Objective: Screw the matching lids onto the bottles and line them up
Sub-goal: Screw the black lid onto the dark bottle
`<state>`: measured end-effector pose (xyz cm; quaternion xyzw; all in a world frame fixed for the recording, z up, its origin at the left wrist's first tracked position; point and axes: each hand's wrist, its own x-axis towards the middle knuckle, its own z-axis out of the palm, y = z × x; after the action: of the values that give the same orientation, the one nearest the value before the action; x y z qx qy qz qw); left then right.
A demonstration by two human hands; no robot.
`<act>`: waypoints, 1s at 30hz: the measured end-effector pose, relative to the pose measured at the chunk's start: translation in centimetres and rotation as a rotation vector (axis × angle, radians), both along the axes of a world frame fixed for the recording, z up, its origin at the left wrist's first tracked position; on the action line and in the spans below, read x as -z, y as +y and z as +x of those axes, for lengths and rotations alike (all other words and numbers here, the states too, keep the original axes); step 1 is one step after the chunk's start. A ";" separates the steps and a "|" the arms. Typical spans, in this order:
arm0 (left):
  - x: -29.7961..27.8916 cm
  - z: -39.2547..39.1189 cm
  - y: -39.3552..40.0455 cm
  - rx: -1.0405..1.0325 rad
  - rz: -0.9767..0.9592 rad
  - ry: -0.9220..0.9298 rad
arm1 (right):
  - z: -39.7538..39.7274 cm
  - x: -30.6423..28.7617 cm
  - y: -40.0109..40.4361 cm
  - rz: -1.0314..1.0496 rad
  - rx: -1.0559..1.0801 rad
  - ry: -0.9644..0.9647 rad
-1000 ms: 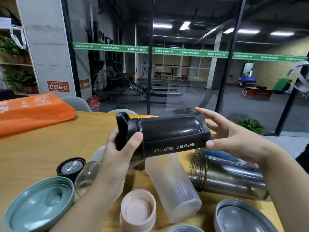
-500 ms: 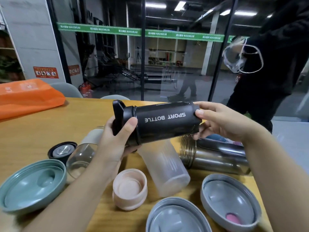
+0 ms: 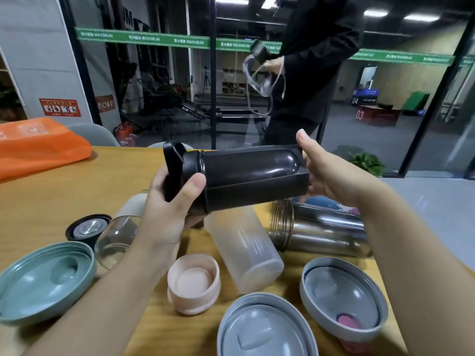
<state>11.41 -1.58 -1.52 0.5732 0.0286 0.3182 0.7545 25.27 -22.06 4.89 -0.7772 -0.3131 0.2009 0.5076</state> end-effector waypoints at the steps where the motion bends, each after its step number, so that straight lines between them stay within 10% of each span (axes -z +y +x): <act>1: 0.0 0.0 0.1 -0.004 -0.010 0.004 | 0.0 0.1 -0.1 0.048 -0.031 -0.019; 8: -0.2 0.0 0.4 0.013 -0.111 0.067 | 0.7 -0.3 -1.8 0.175 -0.308 -0.019; 30: 0.1 -0.3 0.1 -0.019 0.034 0.022 | -0.5 -0.7 -0.3 -0.013 0.077 -0.164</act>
<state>11.14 -1.53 -1.62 0.5891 0.0369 0.3194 0.7413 24.78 -22.32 5.60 -0.8058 -0.3221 0.1189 0.4826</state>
